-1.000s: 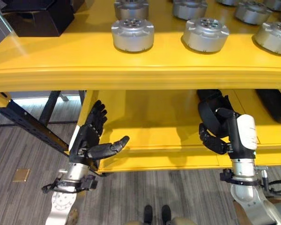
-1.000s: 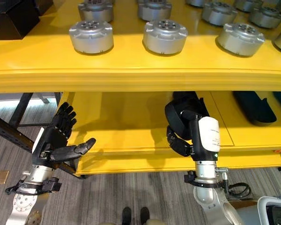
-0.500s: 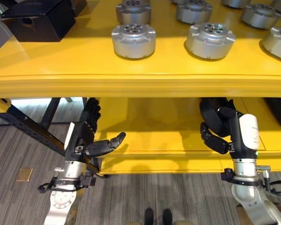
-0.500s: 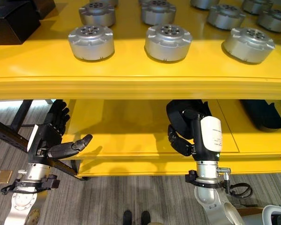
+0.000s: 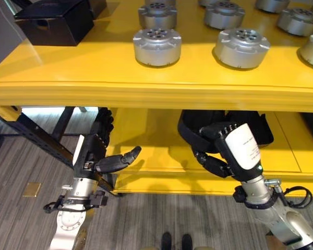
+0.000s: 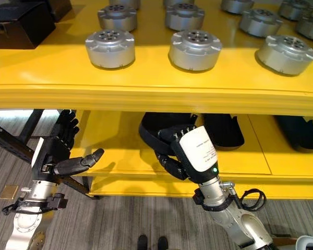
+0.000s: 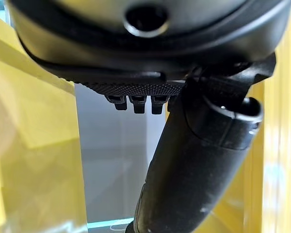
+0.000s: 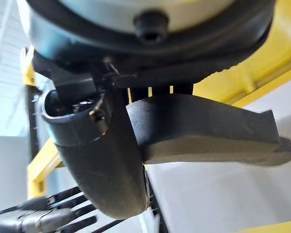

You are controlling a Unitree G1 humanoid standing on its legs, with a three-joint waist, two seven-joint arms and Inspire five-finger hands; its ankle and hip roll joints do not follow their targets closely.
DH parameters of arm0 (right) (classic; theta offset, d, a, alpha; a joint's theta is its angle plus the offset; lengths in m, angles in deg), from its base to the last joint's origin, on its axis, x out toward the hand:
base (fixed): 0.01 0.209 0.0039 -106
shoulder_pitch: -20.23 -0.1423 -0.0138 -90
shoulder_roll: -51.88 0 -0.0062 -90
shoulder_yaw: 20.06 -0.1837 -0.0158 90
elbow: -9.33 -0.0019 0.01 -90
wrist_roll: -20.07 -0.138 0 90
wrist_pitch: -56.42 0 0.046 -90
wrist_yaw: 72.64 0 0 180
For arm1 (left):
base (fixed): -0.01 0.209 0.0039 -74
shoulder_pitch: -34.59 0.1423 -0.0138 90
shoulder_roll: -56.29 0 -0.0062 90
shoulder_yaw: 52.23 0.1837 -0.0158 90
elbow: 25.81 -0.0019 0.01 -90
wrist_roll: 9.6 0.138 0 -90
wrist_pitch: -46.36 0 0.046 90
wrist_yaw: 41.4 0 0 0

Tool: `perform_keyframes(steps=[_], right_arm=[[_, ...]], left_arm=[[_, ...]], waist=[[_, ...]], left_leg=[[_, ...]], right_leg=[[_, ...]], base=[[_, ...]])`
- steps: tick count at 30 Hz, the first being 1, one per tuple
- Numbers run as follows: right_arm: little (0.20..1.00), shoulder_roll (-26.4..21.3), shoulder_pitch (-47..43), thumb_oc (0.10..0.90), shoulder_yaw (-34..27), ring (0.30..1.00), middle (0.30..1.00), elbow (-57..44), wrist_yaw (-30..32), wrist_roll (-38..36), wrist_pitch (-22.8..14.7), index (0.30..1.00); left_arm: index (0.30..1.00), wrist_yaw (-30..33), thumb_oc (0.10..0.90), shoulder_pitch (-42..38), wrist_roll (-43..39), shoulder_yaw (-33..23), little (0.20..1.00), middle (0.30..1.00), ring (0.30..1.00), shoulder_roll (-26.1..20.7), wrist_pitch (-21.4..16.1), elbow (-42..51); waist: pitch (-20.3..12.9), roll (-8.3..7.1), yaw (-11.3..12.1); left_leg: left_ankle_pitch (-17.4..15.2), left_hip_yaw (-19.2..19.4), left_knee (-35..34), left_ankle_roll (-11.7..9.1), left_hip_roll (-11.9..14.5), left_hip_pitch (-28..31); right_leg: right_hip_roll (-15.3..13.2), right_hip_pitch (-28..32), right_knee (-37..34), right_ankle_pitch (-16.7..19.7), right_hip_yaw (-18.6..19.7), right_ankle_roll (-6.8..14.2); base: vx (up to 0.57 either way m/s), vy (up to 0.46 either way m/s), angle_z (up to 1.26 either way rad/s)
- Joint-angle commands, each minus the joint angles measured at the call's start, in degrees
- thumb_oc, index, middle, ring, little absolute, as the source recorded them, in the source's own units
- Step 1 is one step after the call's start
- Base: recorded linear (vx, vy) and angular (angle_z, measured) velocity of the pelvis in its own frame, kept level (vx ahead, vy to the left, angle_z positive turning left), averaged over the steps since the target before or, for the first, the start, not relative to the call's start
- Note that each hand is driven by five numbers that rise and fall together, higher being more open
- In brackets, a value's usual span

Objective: Move parts from the plastic box to the shelf.

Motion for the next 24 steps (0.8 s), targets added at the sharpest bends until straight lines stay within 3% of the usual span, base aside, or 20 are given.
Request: perform_keyframes(steps=[1,2,5,9,13,24], right_arm=[[0.3,-1.77,-8.01,0.4,-0.43,0.3,0.3,-4.2,2.67,0.74,-2.91,0.3],[0.3,-1.84,-8.6,0.4,0.34,0.3,0.3,-3.43,2.26,1.79,-2.25,0.3],[0.3,-2.23,-9.79,0.4,2.13,0.3,0.3,-1.09,2.03,3.06,-1.11,0.3],[0.3,-5.13,-10.09,0.4,1.29,0.3,0.3,1.52,1.43,1.13,1.06,0.3],[0.3,-4.1,-8.94,0.4,0.72,0.3,0.3,4.94,0.98,2.85,2.56,0.3],[0.3,-6.51,-10.65,0.4,2.38,0.3,0.3,17.41,-3.66,6.42,7.04,0.3]], left_arm=[[1.0,-1.75,0.9,-5.32,-0.98,-0.11,1.0,1.0,1.0,-2.93,-6.05,4.29],[1.0,-2.18,0.9,-6.62,-1.2,0.9,1.0,1.0,1.0,-2.67,-5.93,3.84],[1.0,-2.42,0.9,-7.4,-1.29,1.81,1.0,1.0,1.0,-2.36,-6.3,3.42],[1.0,-3.69,0.9,-7.61,-2.48,2.2,1.0,1.0,1.0,-2.88,-6.34,3.16],[1.0,-6.07,0.9,-8.88,-5.44,3.53,1.0,1.0,1.0,-3.26,-6.59,2.27],[1.0,-11.05,0.9,-9.64,-7.94,4.04,1.0,1.0,1.0,-4.21,-7.27,0.59]], waist=[[-4.07,-2.34,-0.35],[-3.58,-2.45,-0.72],[-3.6,-1.88,-0.81],[-3.95,-1.09,-0.91],[-4.96,-0.33,-1.48],[-6.21,-2.09,-0.18]], left_leg=[[-8.85,11.08,16.27,-0.23,4.87,-5.26],[-7.43,12.68,17.31,-1.13,7.13,-6.23],[-4.51,11.13,12.16,-2.25,9.3,-5.26],[-3.19,10.19,6.33,-2.79,9.43,-3.69],[-2.23,10.12,1.04,-2.99,9.42,-0.24],[-3.32,10.54,-0.07,-2.37,8.96,1.59]], right_leg=[[-1.92,-1.86,6.35,-3.12,0.3,1.38],[-2.49,-2.14,6.89,-3.0,-0.63,1.34],[-2.94,-2.18,6.64,-2.83,0.1,1.7],[-3.94,-1.71,6.17,-3.2,-0.11,2.69],[-4.8,-1.16,4.75,-2.53,-0.98,3.77],[-5.35,0.15,2.24,-1.15,-1.92,4.76]], base=[[-0.08,0.011,0.27],[-0.07,0.047,0.41],[-0.01,0.117,0.51],[0.01,0.139,0.17],[0.02,0.17,0.2],[0.01,0.017,0.11]])
